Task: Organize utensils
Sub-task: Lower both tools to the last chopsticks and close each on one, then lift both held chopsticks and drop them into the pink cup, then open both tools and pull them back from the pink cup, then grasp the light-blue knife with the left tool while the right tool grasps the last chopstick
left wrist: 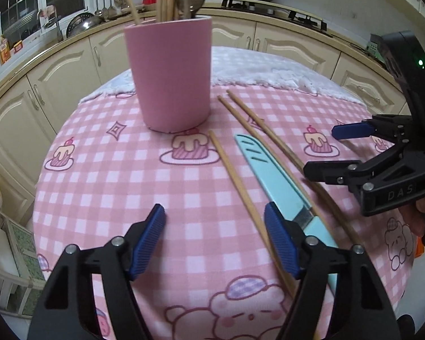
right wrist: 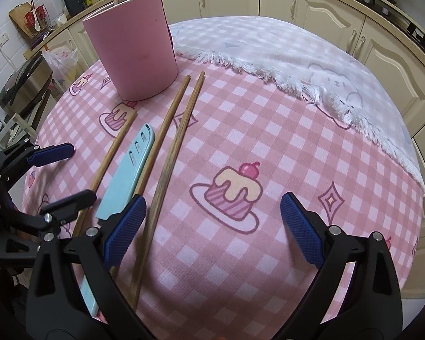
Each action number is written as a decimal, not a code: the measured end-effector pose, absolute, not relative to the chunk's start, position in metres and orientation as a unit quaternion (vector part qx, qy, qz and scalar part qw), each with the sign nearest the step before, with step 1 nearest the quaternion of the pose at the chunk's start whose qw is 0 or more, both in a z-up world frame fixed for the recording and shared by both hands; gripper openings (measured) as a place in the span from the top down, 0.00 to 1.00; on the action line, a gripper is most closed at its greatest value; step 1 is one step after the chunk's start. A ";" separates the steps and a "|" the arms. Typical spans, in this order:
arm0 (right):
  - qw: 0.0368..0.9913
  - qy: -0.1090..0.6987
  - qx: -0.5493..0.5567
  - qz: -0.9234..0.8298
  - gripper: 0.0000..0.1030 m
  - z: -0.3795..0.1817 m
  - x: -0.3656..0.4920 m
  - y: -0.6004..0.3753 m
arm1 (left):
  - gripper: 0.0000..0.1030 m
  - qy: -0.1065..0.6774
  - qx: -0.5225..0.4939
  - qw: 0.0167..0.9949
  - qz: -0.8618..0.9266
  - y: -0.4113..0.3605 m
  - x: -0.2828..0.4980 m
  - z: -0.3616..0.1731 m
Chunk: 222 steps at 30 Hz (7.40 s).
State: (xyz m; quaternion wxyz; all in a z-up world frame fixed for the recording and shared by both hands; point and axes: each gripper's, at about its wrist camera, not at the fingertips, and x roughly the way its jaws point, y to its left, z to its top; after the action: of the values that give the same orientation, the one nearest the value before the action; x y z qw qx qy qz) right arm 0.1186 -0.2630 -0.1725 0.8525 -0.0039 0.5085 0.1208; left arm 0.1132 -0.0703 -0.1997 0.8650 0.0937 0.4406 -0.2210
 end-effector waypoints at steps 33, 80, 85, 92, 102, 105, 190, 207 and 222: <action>0.864 0.483 0.052 0.135 0.94 -0.143 0.139 -0.266 | 0.96 0.434 0.122 0.857 -0.248 -0.070 0.139 -0.167; 0.967 0.091 0.163 0.173 0.94 0.044 0.210 -0.249 | 0.95 0.031 -0.113 0.962 -0.248 -0.046 0.230 0.032; 0.967 0.096 0.157 0.174 0.94 0.034 0.221 -0.245 | 0.95 0.037 -0.114 0.963 -0.243 -0.050 0.242 0.016; 0.966 0.118 0.150 0.177 0.93 0.011 0.232 -0.238 | 0.95 0.046 -0.116 0.963 -0.240 -0.052 0.247 -0.005; 0.961 0.143 0.190 0.140 0.20 -0.004 0.212 -0.267 | 0.17 0.061 -0.136 0.966 -0.210 -0.024 0.232 -0.023; 0.964 0.139 0.185 0.131 0.16 0.001 0.199 -0.276 | 0.11 0.065 -0.116 0.972 -0.195 -0.018 0.220 -0.015; 0.894 0.431 0.093 0.081 0.07 -0.129 0.102 -0.307 | 0.68 0.453 0.067 0.865 -0.204 -0.094 0.114 -0.196; 0.838 0.533 -0.022 0.113 0.52 -0.168 0.167 -0.222 | 0.65 0.464 0.107 0.857 -0.198 -0.086 0.153 -0.195; 0.865 0.475 0.047 0.155 0.95 -0.144 0.135 -0.253 | 0.76 0.437 0.103 0.863 -0.231 -0.074 0.137 -0.173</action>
State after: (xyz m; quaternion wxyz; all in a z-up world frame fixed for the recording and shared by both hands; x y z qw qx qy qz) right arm 0.1353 -0.2528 -0.1444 0.8650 0.0468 0.4749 0.1550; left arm 0.1375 -0.0736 -0.1733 0.8631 0.1032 0.4370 -0.2313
